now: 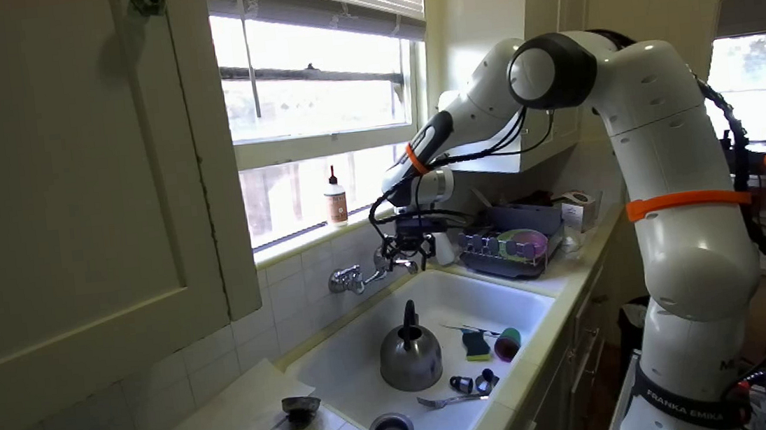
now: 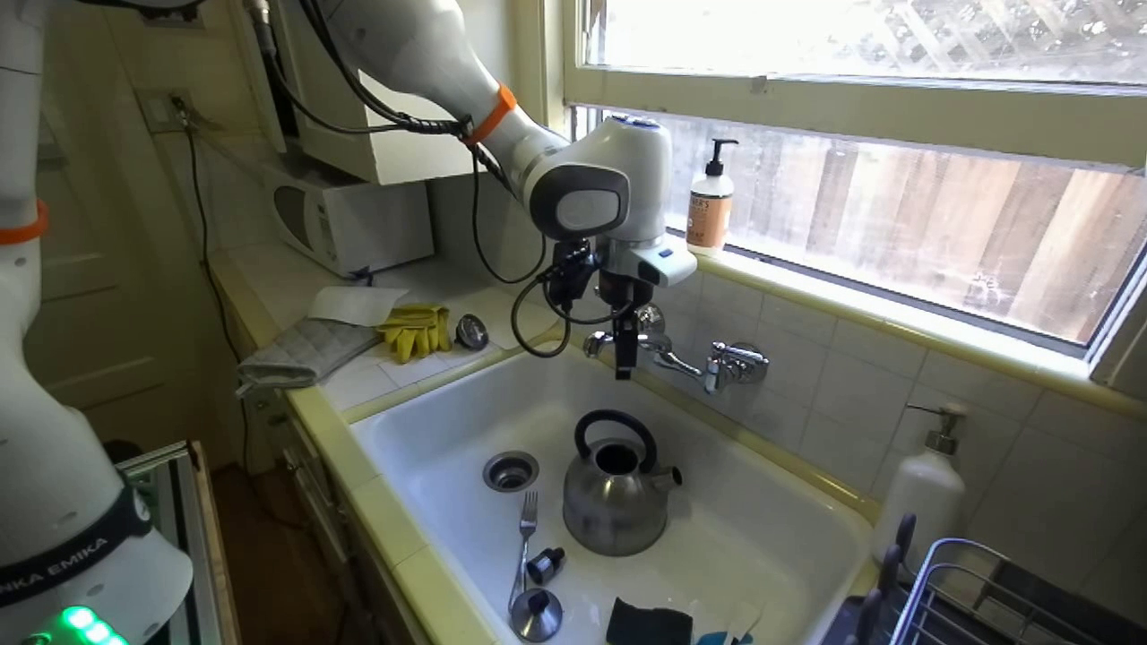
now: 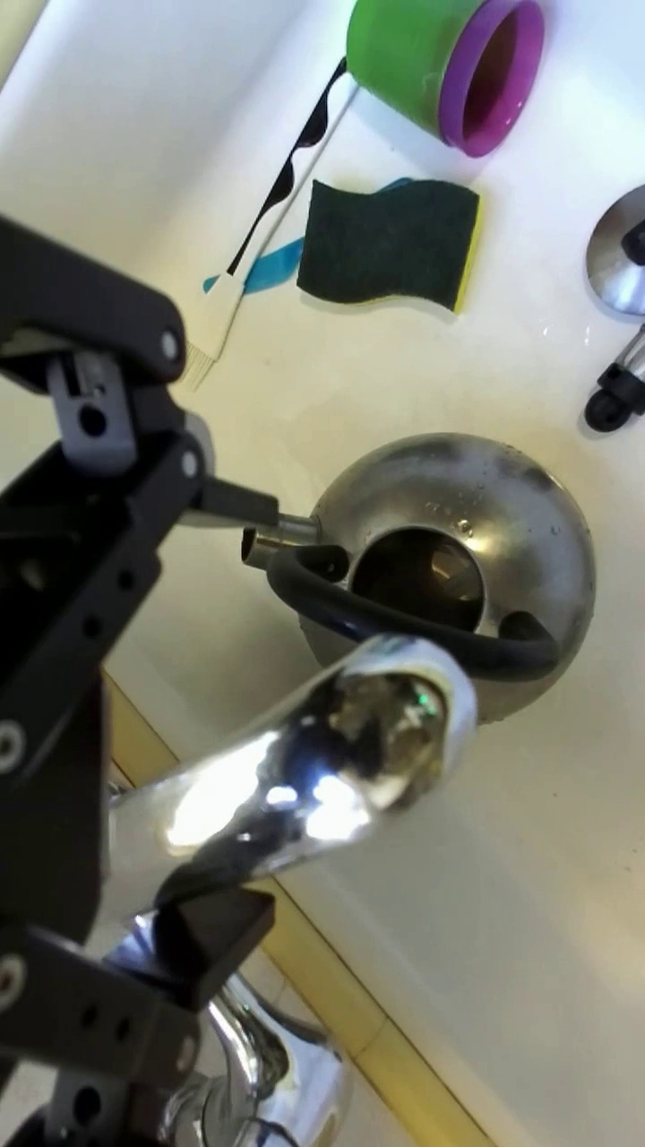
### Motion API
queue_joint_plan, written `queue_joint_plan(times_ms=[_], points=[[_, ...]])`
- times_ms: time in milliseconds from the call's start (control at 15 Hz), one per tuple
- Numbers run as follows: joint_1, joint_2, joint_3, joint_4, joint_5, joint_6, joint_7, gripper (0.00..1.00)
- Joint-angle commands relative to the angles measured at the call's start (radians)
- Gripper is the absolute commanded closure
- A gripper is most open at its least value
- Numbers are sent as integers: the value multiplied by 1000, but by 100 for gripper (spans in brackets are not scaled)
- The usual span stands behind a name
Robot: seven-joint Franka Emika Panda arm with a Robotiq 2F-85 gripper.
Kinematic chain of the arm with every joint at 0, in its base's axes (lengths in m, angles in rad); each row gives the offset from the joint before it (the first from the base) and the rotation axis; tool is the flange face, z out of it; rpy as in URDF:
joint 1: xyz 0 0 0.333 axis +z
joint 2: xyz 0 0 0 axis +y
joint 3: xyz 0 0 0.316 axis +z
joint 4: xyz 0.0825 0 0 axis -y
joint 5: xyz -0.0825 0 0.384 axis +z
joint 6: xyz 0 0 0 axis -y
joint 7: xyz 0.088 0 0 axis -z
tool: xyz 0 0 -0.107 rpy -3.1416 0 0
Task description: Move the kettle to the left, then move the tap faucet to the right, then move the kettle forward, then open and close the tap
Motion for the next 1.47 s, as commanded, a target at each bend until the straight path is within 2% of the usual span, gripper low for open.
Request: queue_joint_plan(times_ms=[0, 267, 533, 733, 1200, 1400], points=[[-31, -49, -9, -66, -18, -25, -17, 0], [-12, -64, -19, -114, -48, 16, 12, 0], [-17, -105, -3, -186, -32, 69, -32, 0], [-5, -109, -4, -215, -51, 91, -13, 0], [0, -128, 11, -269, -49, 82, -1, 0], [-11, -158, 23, -280, -12, 67, -16, 0]])
